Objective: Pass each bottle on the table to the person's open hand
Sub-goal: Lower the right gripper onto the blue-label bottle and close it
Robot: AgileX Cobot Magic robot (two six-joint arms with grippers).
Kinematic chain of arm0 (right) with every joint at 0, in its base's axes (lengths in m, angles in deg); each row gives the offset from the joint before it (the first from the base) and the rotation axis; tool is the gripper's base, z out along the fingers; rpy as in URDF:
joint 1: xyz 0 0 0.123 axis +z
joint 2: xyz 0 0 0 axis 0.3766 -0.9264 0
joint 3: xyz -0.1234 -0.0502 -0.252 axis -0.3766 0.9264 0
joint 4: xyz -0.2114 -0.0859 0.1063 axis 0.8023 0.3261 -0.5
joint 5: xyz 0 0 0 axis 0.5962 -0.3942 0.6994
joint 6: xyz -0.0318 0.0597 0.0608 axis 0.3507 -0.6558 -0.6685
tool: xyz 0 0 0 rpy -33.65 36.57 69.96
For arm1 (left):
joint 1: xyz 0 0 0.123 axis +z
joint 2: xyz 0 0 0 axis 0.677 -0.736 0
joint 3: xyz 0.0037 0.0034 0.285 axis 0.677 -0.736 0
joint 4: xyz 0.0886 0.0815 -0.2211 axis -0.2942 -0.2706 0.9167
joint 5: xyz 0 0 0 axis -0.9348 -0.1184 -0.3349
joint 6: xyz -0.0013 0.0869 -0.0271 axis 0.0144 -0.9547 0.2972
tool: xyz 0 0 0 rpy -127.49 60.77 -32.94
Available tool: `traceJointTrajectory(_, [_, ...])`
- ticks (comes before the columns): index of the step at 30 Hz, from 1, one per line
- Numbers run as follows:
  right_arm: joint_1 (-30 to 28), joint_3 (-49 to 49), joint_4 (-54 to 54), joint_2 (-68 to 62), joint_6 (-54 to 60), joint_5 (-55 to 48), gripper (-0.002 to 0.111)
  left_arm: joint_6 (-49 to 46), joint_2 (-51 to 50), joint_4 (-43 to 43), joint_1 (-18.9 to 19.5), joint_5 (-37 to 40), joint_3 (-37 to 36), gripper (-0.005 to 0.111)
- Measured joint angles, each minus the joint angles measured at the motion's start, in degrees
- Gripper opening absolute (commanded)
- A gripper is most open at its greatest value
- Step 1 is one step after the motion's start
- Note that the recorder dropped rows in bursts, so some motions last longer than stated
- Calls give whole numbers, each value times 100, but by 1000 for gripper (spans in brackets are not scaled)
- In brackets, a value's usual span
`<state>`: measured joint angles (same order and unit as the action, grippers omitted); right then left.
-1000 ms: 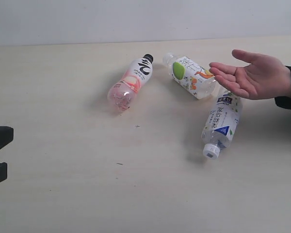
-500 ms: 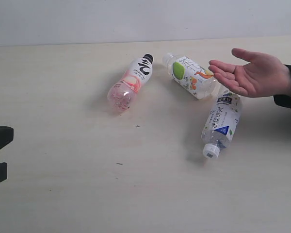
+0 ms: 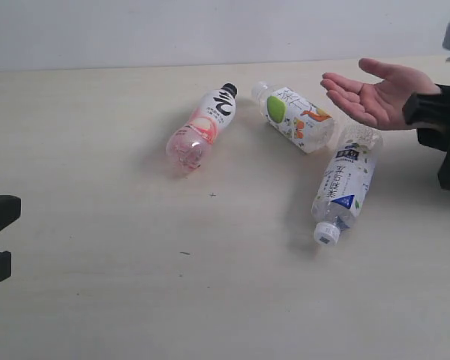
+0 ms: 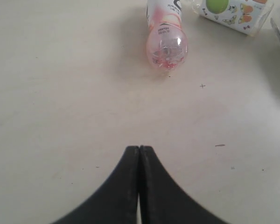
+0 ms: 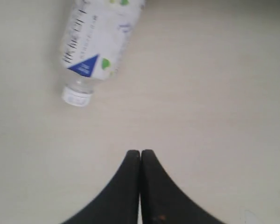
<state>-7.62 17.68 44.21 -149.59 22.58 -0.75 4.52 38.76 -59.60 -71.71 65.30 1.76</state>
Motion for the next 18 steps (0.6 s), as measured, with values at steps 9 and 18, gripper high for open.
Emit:
traceJointTrajectory(9, [1087,-13,628,-902,-1462,813,5,0,0,0,0,0,0,0])
traceJointTrajectory(18, [1213,-13,231,-1425,-1616,1607,65,0,0,0,0,0,0,0])
